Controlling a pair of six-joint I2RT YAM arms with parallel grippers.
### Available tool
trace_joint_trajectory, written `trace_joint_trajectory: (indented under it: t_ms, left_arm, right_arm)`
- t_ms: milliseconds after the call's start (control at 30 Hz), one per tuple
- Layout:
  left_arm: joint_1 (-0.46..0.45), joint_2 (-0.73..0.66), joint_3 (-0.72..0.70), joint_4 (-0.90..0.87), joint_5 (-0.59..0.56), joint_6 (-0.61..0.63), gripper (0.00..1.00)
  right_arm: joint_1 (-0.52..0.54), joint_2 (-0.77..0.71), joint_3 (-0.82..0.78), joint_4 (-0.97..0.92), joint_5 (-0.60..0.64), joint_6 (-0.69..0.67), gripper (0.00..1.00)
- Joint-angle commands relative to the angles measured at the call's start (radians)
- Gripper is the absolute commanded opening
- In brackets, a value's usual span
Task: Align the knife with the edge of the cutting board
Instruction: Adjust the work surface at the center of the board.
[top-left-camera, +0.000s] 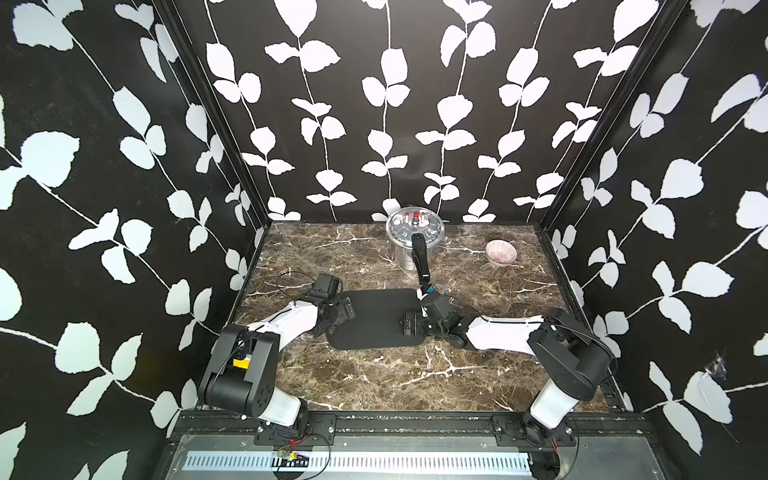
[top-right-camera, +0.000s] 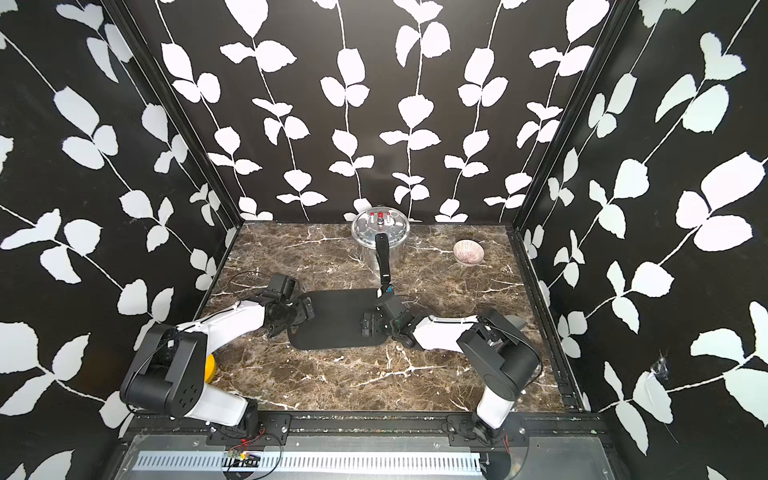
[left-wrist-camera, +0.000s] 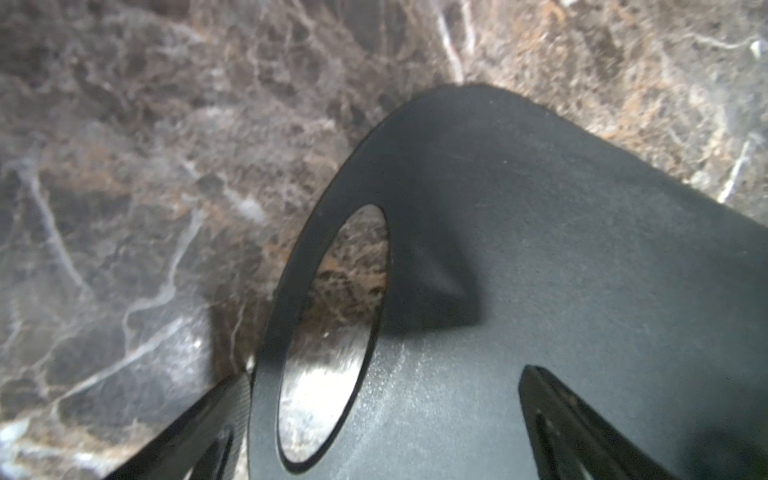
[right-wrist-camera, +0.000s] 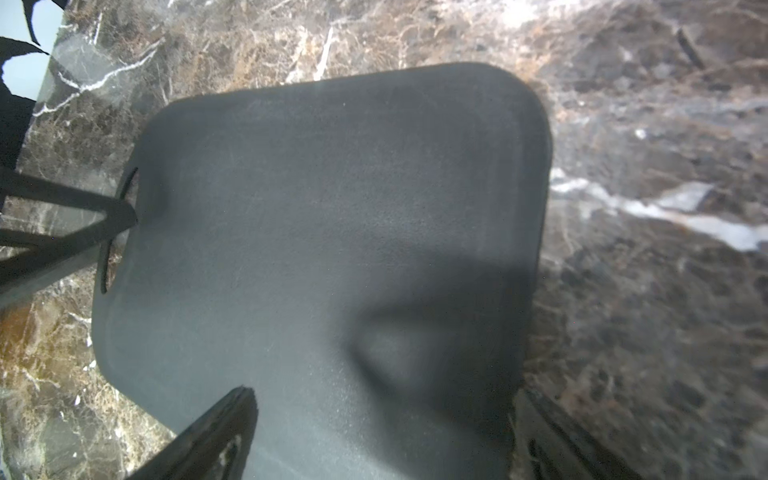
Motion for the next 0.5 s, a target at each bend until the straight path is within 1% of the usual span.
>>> trace_joint_trajectory:
  t_ms: [0,467]
  left_arm:
    - [-0.009,0.034,-0.012,0.039,0.138,0.001,0.99]
    - [-0.008,0.018,0.004,0.013,0.129,0.009,0.98]
  right_arm:
    - [0.027,-0.005,-0.020,-0.003,-0.060,0.033,0.97]
    - [0.026,-0.010,0.016,-0.037,-0.021,0.019,0.98]
